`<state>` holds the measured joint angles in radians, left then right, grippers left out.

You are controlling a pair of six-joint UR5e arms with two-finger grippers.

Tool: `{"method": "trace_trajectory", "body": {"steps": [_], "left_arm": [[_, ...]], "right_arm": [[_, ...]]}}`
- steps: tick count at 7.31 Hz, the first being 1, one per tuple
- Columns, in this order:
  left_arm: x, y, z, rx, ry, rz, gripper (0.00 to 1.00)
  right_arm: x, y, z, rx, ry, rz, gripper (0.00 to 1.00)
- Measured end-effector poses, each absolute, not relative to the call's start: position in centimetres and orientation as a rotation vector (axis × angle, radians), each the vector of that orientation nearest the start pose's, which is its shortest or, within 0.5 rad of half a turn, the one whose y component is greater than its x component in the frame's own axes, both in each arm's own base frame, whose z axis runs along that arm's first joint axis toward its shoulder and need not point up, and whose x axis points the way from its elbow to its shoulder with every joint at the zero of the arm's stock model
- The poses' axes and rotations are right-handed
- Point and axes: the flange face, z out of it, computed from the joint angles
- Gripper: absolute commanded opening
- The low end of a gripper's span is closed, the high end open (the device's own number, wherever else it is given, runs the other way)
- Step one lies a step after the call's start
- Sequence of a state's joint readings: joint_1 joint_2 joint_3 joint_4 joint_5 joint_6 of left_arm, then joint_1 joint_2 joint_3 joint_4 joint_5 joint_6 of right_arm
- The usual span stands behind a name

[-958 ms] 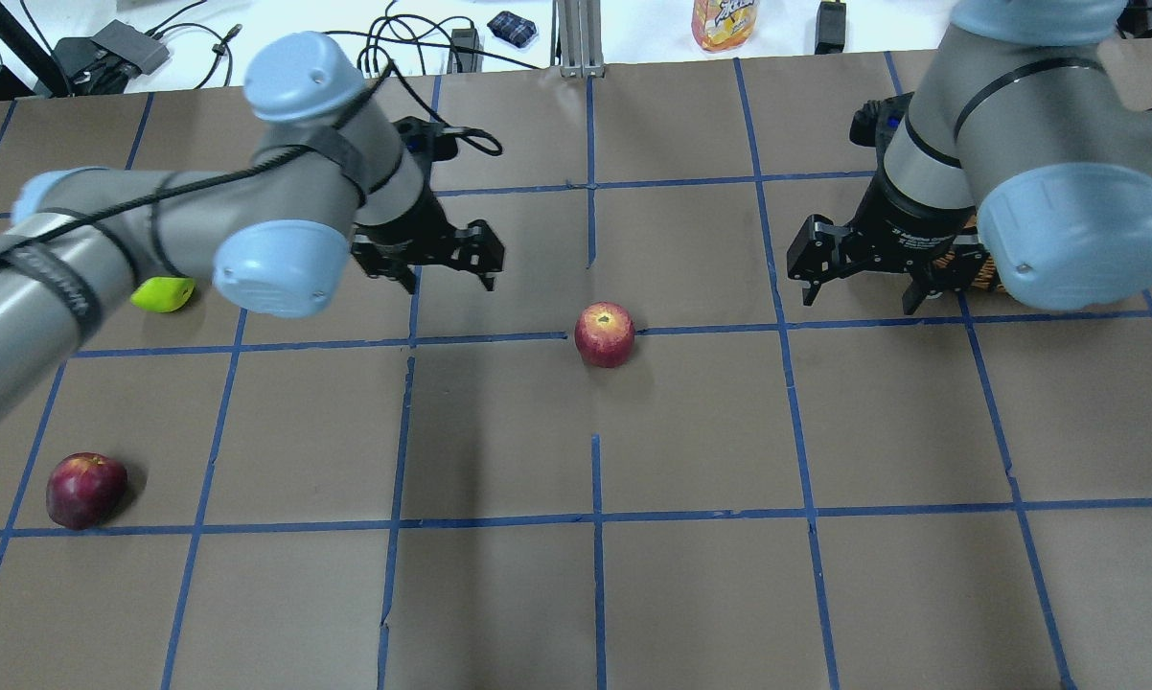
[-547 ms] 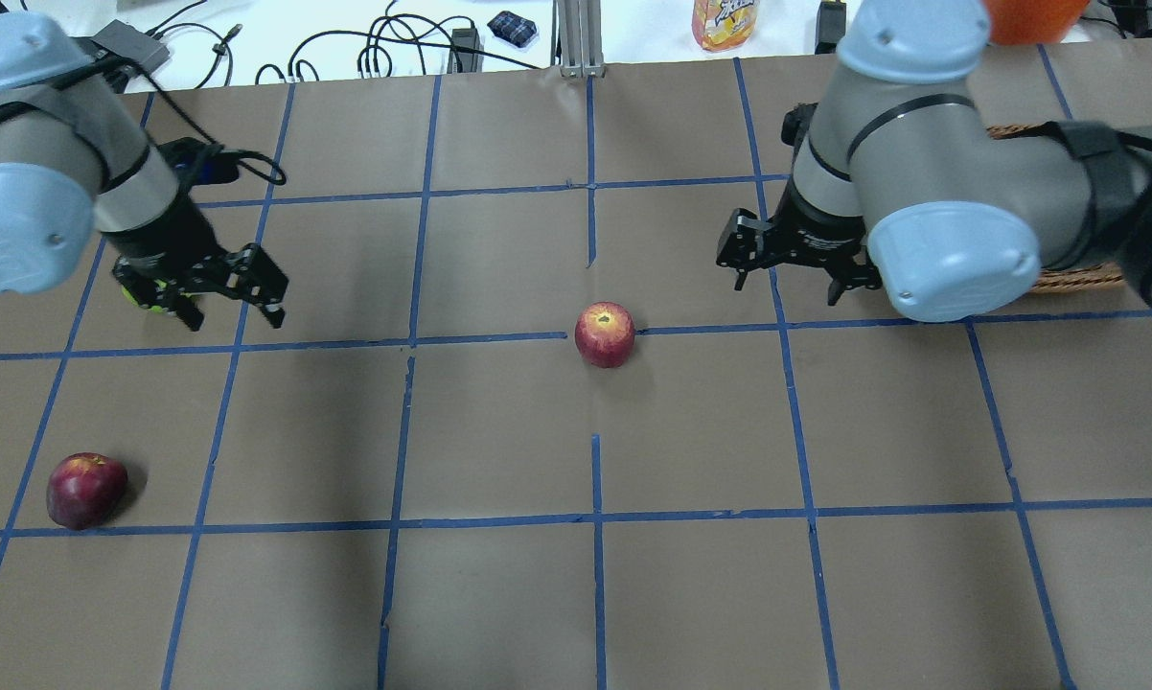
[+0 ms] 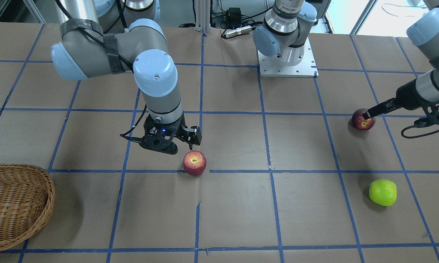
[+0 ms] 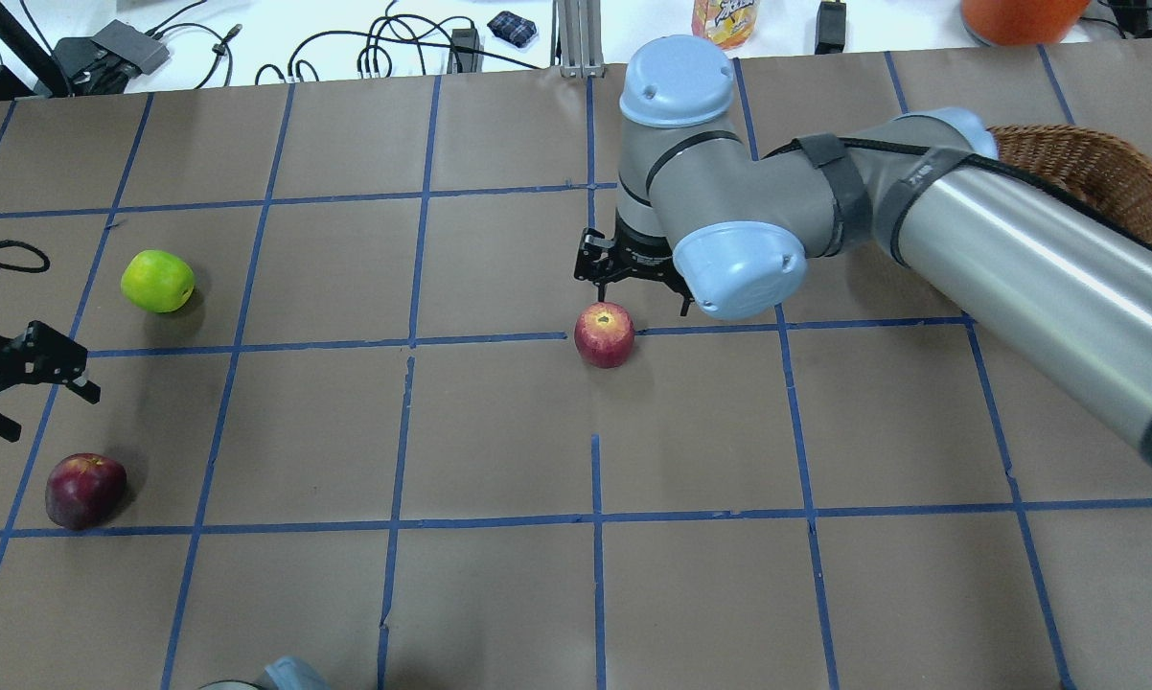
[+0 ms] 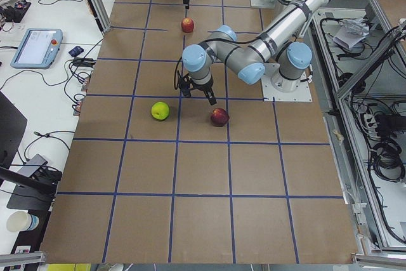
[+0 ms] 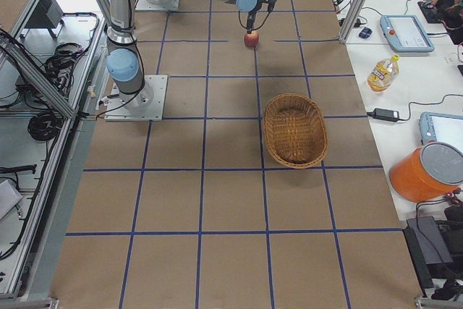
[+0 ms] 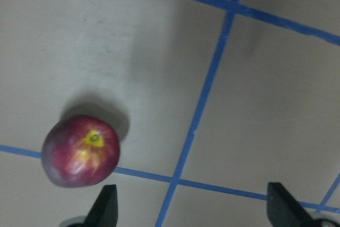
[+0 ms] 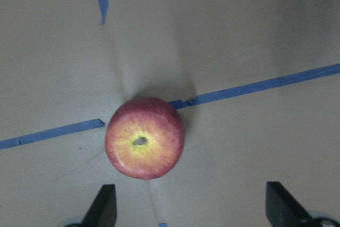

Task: Put all apples into basket
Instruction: 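Grasp the light red apple with right gripper while left grasps dark apple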

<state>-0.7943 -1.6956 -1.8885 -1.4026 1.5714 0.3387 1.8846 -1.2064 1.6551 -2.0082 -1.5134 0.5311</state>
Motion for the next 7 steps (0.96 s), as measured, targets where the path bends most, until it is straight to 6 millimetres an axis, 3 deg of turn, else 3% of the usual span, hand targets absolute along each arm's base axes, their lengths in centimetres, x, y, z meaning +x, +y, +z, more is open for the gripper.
{"method": "trace_trajectory", "body": {"steps": [1, 3, 6, 7], "left_arm": [[25.3, -41.8, 27.7, -0.778, 3.170, 0.356, 1.00], [26.2, -39.2, 24.3, -0.859, 3.146, 0.321, 1.00], [26.6, -38.3, 22.0, -0.881, 3.133, 0.307, 1.00], [26.8, -38.5, 21.2, -0.885, 3.133, 0.302, 0.82]], "right_arm": [[33.0, -53.6, 27.4, 0.330, 3.072, 0.086, 1.00], [33.6, -54.3, 24.8, 0.316, 3.077, 0.132, 1.00], [34.2, -55.3, 21.8, 0.307, 3.063, 0.138, 1.00], [34.2, -55.3, 21.0, 0.303, 3.063, 0.154, 1.00]]}}
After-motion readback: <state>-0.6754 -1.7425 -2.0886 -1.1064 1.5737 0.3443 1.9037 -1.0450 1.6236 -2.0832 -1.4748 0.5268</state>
